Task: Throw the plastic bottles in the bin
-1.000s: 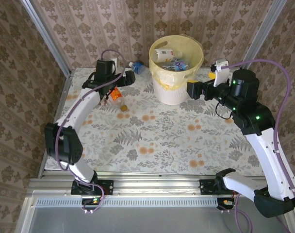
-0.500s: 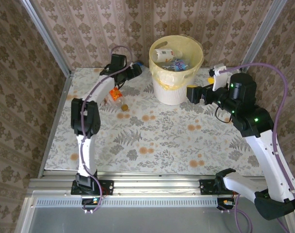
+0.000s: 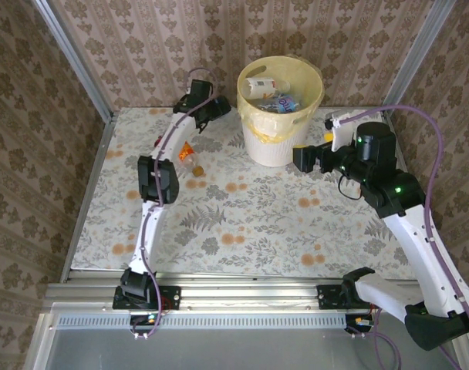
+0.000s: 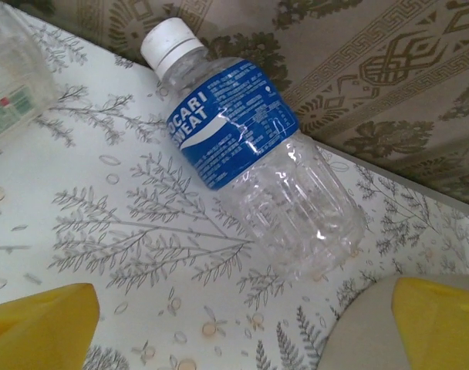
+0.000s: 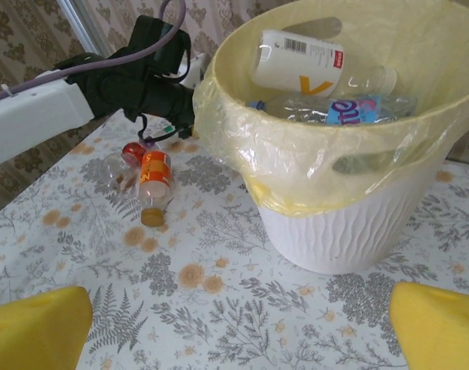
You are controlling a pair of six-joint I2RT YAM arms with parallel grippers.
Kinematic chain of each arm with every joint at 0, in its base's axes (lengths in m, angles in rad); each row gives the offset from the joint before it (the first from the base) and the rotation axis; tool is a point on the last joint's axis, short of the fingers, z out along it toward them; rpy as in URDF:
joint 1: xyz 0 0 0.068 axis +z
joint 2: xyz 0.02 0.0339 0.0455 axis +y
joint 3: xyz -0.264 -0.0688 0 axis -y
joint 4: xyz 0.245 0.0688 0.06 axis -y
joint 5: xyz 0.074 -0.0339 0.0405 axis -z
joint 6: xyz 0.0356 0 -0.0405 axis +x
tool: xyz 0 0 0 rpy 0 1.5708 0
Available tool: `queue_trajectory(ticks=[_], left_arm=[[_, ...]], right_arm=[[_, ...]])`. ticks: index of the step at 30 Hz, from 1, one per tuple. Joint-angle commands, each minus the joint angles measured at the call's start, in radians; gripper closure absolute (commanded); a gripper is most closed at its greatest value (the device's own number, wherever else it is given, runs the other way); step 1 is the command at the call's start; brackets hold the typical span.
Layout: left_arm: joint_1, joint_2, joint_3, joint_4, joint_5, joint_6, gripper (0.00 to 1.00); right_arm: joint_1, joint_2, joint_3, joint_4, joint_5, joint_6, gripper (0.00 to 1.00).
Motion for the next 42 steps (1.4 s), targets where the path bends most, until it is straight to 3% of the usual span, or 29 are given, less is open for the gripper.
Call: queue_trajectory(ticks=[1, 11, 23, 29, 36, 42], left_arm=[[-0.011, 0.045, 0.05, -0.011, -0.022, -0.026, 0.0], [-0.039, 0.098, 0.049, 0.2, -0.034, -0.041, 0.0], [-0.035, 0.15, 0.081, 0.208, -0.052, -0.051, 0.02], [-0.037, 0.178, 0.121, 0.151, -0.08, -0.026, 0.09], [-0.022, 0.186, 0.119, 0.103, -0.065, -0.026, 0.28], [-0.001, 0.168, 0.12, 0.03, -0.074, -0.015, 0.31]], right_arm=[[-0.001, -0.019, -0.025, 0.062, -0.044, 0.015, 0.0], [0.0, -0.042, -0.094, 0.105, -0.054, 0.018, 0.0], [0.001, -0.052, -0.124, 0.136, -0.061, 0.019, 0.0], [0.0, -0.056, -0.143, 0.151, -0.054, 0.018, 0.0], [0.0, -0.063, -0.158, 0.167, -0.043, 0.016, 0.0], [-0.001, -0.087, -0.178, 0.182, -0.039, 0.009, 0.0]])
